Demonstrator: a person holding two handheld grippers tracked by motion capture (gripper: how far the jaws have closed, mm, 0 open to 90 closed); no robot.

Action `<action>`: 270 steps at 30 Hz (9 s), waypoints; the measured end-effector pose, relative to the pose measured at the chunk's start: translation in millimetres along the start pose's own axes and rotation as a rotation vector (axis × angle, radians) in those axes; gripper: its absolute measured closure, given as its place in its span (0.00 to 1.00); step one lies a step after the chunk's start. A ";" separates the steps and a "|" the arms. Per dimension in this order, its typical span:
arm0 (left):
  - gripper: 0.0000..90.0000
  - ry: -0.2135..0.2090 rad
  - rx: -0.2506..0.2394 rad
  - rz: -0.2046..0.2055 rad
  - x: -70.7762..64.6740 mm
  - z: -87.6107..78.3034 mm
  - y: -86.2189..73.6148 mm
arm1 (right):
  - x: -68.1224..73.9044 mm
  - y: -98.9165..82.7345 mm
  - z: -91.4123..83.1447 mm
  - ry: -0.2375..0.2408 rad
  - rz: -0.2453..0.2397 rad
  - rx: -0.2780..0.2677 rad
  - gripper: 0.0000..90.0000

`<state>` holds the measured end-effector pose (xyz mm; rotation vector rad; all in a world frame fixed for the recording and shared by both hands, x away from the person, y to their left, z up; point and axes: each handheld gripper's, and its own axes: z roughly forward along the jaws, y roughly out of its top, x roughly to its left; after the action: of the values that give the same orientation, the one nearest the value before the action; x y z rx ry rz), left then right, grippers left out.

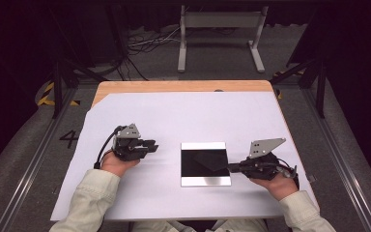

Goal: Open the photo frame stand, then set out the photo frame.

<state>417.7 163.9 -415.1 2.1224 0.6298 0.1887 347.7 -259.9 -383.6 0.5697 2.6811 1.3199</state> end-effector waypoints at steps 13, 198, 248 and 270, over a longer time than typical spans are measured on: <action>0.80 -0.001 0.006 0.000 1.1 -0.2 -1.4 | 0.3 1.7 -2.3 -0.008 -0.014 0.017 1.00; 0.77 0.002 0.020 -0.026 3.3 0.4 -5.4 | -39.9 17.0 56.0 0.256 0.595 0.167 0.51; 0.77 -0.004 0.011 -0.034 3.2 -0.4 -5.3 | -13.4 40.1 33.9 0.196 0.328 -0.084 0.97; 0.78 -0.011 0.014 -0.034 2.6 1.3 -5.6 | -24.5 19.7 50.2 0.039 0.215 -0.074 0.97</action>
<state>418.3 167.0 -420.5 2.1229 0.6622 0.1545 388.5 -220.7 -401.2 0.8523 2.6491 1.4898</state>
